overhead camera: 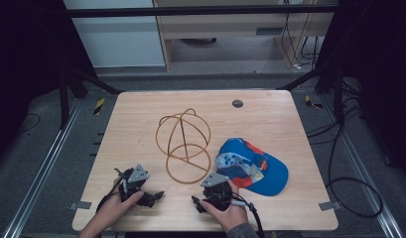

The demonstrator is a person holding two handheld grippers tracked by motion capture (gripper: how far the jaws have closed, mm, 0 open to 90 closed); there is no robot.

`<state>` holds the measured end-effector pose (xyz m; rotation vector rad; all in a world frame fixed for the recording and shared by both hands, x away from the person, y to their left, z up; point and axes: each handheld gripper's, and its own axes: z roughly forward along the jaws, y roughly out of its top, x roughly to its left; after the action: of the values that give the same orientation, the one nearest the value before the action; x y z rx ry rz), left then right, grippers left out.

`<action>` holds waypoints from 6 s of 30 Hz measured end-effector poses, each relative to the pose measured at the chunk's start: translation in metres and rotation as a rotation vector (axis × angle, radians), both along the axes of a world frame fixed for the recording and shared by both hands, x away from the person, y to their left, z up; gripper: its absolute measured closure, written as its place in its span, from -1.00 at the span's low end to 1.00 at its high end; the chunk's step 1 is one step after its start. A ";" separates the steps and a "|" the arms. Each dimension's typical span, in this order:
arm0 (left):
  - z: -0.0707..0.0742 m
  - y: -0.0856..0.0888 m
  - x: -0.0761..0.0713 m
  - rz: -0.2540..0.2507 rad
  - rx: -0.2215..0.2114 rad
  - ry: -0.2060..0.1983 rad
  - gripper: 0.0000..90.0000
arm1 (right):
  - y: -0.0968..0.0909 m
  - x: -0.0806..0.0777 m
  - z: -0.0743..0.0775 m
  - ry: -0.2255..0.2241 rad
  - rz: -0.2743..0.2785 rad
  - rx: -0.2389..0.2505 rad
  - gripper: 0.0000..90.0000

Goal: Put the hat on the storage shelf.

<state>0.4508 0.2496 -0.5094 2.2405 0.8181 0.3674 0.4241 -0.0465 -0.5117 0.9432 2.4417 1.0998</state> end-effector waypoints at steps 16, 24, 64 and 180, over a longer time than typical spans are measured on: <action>0.000 0.000 -0.001 0.002 0.001 0.000 -1.00 | -0.004 -0.013 0.030 -0.021 0.031 -0.023 -0.67; 0.000 0.000 -0.001 0.005 -0.003 0.000 -1.00 | -0.030 -0.006 0.098 -0.143 0.044 -0.056 -0.66; 0.000 0.000 -0.001 0.002 0.002 0.001 -1.00 | -0.146 0.086 0.106 0.151 0.047 -0.151 -0.28; 0.000 0.000 -0.001 0.006 -0.003 -0.001 -1.00 | 0.005 0.109 0.334 -0.092 0.326 -0.136 0.94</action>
<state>0.4499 0.2491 -0.5094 2.2353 0.8246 0.3693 0.5332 -0.0411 -0.1774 0.4530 2.6133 1.0320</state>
